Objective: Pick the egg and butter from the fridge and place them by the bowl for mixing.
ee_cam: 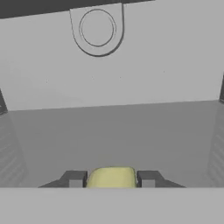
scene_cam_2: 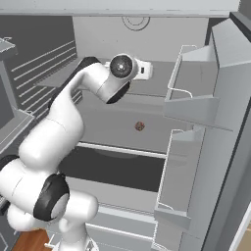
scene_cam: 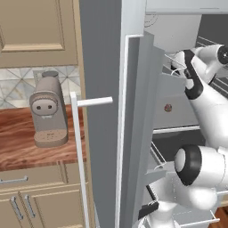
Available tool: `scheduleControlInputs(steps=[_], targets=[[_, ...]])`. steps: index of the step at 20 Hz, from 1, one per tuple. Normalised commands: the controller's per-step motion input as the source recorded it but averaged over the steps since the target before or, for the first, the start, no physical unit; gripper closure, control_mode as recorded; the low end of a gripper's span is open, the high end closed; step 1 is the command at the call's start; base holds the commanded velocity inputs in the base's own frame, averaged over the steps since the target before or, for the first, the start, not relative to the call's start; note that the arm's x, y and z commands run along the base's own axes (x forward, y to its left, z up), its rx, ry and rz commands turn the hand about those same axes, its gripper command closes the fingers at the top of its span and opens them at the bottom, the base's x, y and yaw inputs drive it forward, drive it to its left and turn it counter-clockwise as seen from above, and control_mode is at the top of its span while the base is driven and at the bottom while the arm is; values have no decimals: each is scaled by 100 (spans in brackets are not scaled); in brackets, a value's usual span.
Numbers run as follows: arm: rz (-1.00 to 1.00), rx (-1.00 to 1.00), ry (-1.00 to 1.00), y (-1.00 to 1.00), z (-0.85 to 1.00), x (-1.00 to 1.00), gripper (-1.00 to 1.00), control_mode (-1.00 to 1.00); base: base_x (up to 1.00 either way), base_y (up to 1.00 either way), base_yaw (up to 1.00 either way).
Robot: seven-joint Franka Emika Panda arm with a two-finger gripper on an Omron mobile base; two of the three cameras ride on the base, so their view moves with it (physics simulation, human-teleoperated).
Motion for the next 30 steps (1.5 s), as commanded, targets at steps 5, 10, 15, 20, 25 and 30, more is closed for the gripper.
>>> scheduleControlInputs(steps=[5, 10, 15, 20, 25, 30], targets=[[8, 2, 23, 57, 37, -100, 100, -100, 0, 0, 0], [1, 5, 51, 26, 46, -100, 100, -100, 0, 0, 0], [0, 0, 42, 13, -77, -100, 100, -100, 0, 0, 0], [7, 0, 11, 11, -92, -87, 100, -100, 0, 0, 0], [1, -4, -25, 0, -25, -11, 100, -100, 0, 0, 0], [0, -5, -24, 0, -13, -29, 100, 100, -40, 0, 1]])
